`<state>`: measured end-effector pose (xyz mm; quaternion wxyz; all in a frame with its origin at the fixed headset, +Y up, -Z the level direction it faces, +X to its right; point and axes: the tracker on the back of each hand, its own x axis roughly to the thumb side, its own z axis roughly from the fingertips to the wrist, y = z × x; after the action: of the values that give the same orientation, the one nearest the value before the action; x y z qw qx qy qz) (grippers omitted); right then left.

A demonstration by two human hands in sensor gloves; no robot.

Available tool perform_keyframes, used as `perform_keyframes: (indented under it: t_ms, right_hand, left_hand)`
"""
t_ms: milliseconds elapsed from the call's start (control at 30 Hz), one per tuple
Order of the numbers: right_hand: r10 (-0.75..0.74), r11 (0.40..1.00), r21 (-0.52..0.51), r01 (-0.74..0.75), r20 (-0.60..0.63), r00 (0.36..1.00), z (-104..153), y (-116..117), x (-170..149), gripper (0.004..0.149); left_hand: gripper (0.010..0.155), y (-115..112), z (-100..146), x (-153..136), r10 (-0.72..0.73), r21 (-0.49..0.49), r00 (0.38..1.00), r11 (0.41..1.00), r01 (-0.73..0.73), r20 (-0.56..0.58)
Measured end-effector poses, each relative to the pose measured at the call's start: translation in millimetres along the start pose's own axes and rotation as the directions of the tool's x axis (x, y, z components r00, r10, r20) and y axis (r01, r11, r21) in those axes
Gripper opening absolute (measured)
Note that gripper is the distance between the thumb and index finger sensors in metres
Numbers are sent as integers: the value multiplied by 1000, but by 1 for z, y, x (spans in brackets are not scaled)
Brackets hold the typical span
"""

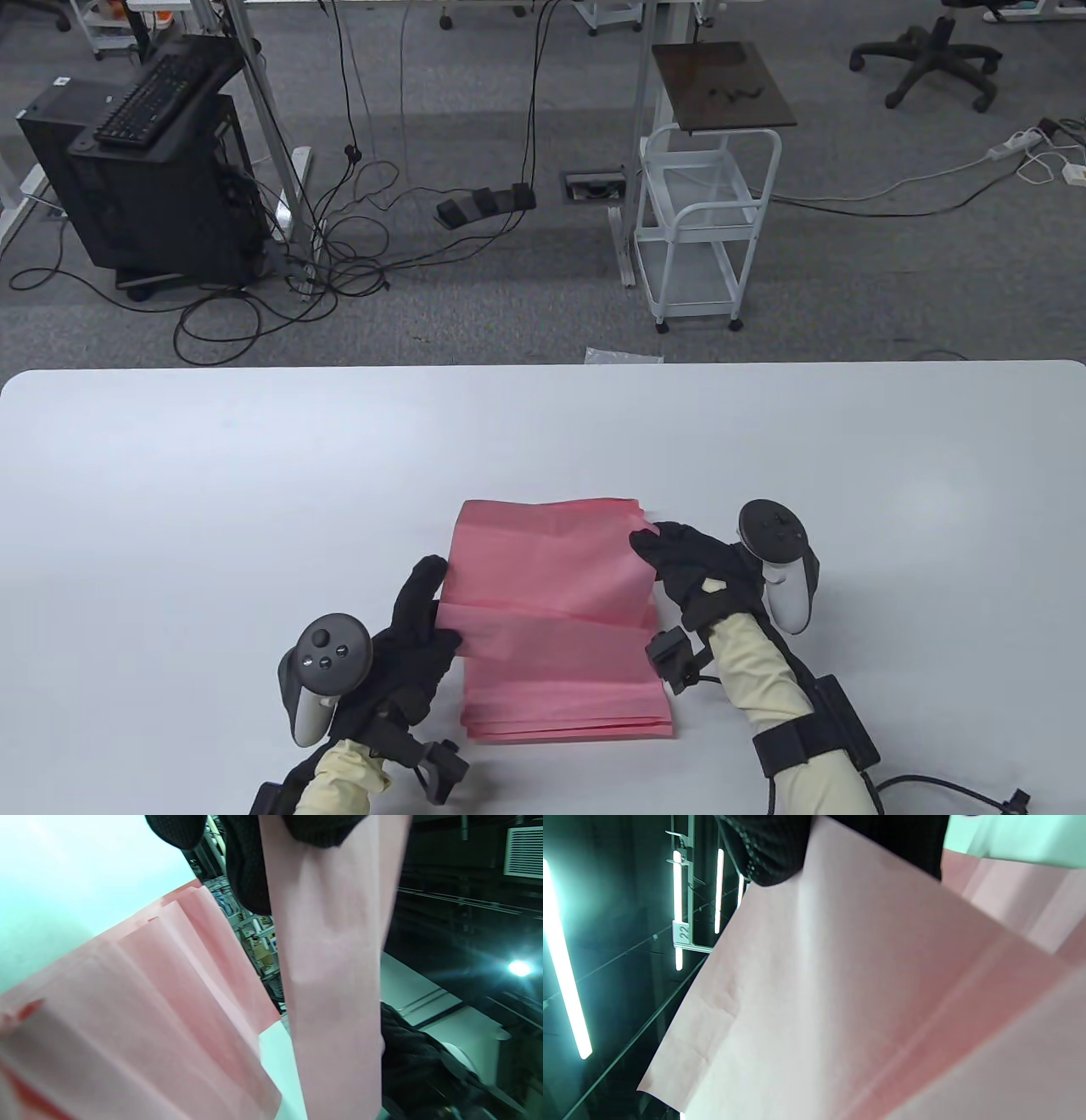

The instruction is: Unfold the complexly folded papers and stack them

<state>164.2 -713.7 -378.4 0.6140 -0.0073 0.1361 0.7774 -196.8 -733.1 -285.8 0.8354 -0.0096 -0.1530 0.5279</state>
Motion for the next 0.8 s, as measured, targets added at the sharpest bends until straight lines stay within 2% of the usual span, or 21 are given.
perform_keyframes:
  t_ms: [133, 333, 500, 567, 700, 800]
  right_hand:
    - [48, 999, 14, -47, -21, 999, -10, 1, 5, 40]
    - [77, 997, 23, -76, -18, 997, -16, 1, 14, 40]
    - [69, 997, 26, -69, 6, 998, -19, -5, 27, 41]
    - [75, 997, -10, -75, 22, 997, -19, -9, 34, 41]
    - [56, 993, -109, -51, 42, 998, -19, -17, 38, 40]
    - [12, 994, -105, -8, 32, 999, -21, -20, 33, 40]
  left_hand:
    - [51, 2, 0, 1, -57, 12, 998, 998, 57, 2]
    - [32, 0, 2, 2, -49, -2, 999, 999, 49, -14]
    - [31, -6, 1, 0, -155, -177, 985, 974, 140, -77]
    - [31, -7, 1, -2, -193, -192, 978, 966, 174, -81]
    - [32, -8, 1, -6, -162, -264, 979, 956, 124, -123]
    - [33, -10, 0, -8, -120, -281, 983, 957, 77, -139]
